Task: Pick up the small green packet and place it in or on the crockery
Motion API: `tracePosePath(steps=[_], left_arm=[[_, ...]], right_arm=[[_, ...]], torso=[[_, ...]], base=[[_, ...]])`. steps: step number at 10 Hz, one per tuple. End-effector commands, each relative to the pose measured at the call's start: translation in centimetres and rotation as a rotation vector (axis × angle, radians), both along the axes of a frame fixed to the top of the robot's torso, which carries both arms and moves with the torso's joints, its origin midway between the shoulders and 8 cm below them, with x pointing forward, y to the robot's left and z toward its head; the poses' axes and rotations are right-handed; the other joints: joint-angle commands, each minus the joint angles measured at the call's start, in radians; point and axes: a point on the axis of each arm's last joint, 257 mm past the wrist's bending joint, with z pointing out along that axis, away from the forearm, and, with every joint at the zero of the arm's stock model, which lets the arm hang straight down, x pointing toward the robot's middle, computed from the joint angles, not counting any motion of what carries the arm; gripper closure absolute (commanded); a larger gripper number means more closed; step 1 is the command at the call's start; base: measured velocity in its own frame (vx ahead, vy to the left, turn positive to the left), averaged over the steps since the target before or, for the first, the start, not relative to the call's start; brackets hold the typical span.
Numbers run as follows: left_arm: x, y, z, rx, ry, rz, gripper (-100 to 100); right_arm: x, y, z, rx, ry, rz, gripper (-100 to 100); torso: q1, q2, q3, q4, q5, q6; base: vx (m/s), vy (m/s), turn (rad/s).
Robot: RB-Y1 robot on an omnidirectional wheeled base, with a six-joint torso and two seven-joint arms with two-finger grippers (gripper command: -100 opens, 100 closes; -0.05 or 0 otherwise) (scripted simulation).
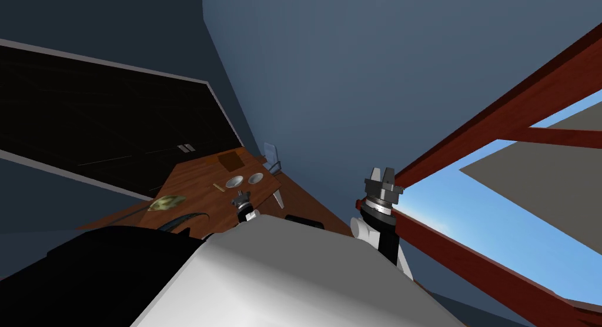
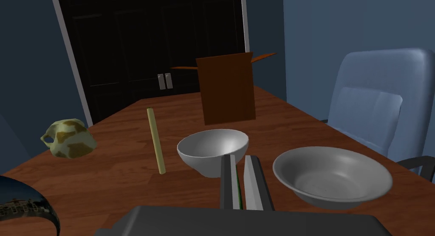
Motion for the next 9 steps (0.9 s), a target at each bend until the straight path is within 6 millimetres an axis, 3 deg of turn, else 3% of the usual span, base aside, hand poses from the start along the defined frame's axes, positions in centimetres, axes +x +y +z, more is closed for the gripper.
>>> tracePosePath(steps=[1,4,9], left_arm=[[2.0,0.6,2.1,0.041,-0.017,-0.019,100],[3.7,1.6,3.2,0.032,-0.037,-0.017,100],[5.1,3.1,2.1,-0.074,-0.052,0.017,100]], right_arm=[[0.0,0.0,0.0,0.0,0.0,0.0,0],[0.0,0.0,0.0,0.0,0.0,0.0,0],[0.0,0.0,0.0,-0.001,0.0,0.0,0]], torso=[[0.0,0.0,0.0,0.0,0.0,0.0],[0.002,-0.006,-0.003,-0.001,0.0,0.001],[0.017,-0.018,-0.01,-0.004,0.004,0.0]], base=[[-0.08,-0.149,0.038],[0.008,-0.086,0.003],[0.139,0.062,-0.018]])
